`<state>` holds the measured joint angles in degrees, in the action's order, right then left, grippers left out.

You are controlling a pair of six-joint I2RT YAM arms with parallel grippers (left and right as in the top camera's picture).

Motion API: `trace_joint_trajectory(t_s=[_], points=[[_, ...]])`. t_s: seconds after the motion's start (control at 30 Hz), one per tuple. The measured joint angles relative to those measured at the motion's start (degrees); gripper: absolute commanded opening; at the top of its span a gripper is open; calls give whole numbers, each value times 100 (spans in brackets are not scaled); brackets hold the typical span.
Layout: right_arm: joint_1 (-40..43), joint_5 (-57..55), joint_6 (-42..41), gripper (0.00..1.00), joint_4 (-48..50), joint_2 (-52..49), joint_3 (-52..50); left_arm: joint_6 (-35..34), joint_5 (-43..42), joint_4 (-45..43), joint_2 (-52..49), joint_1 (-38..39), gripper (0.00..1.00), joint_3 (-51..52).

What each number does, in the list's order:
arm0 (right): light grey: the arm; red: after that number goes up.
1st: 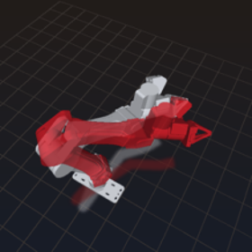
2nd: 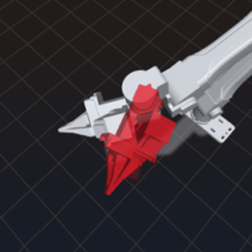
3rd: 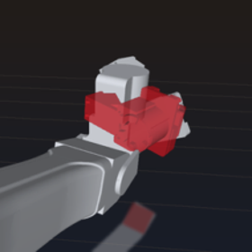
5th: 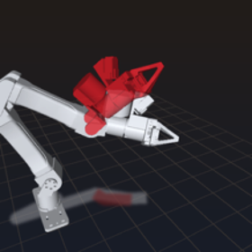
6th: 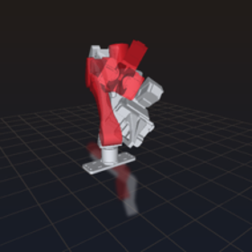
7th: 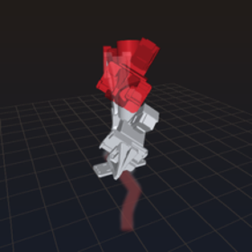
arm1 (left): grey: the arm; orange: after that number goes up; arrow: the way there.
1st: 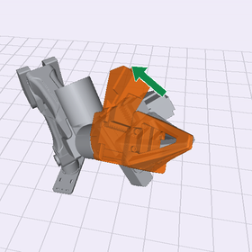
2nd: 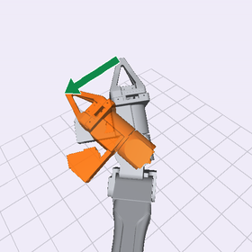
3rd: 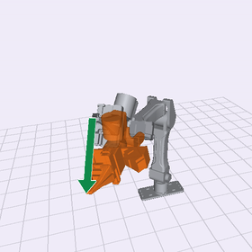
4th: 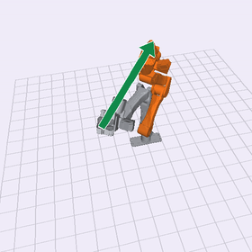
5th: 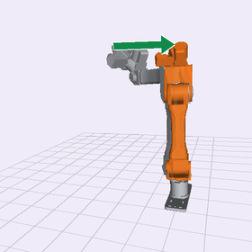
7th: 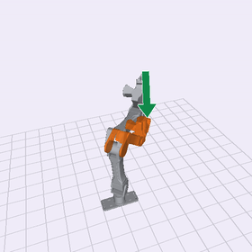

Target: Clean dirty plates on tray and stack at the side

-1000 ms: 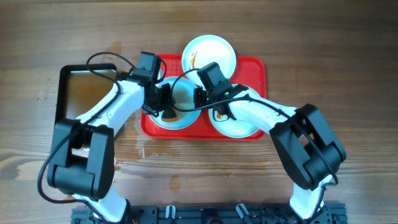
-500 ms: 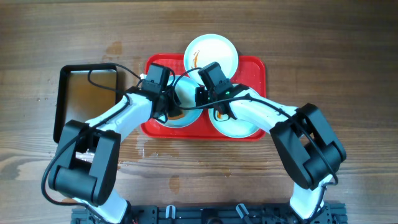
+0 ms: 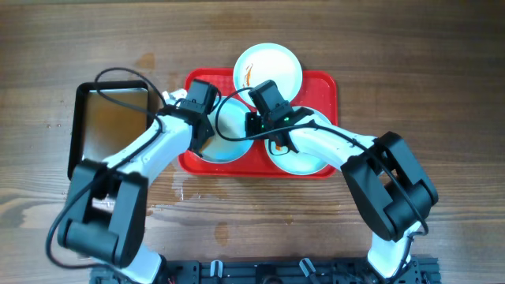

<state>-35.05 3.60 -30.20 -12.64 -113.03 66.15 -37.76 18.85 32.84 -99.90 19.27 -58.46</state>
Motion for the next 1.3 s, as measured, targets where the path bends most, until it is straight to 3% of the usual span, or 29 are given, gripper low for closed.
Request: trace_joint_trajectory(t_s=[0.23, 0.33, 0.5, 0.73, 0.87, 1.0, 1.3], points=[[37, 282, 295, 4, 177, 0, 0, 83, 254, 24, 1349, -201, 4, -297], [42, 549, 509, 4, 367, 107, -2, -13, -144, 133, 1941, -745, 4, -345], [37, 614, 1012, 4, 542, 1038, -2, -76, -1314, 640, 2022, -2122, 4, -361], [-87, -918, 2192, 4, 568, 2424, 81, -101, -2424, 1010, 1967, -3399, 4, -109], [-546, -2702, 3230, 4, 859, 2496, 85, -98, -2608, 1069, 1952, -3589, 4, -57], [-1207, -4404, 4990, 4, 1753, 2496, 85, -90, -2702, 1067, 1950, -3593, 4, -57], [-1950, -6181, 8494, 4, 3936, 2496, 87, 24, -2761, 1080, 1947, -3593, 4, -52]])
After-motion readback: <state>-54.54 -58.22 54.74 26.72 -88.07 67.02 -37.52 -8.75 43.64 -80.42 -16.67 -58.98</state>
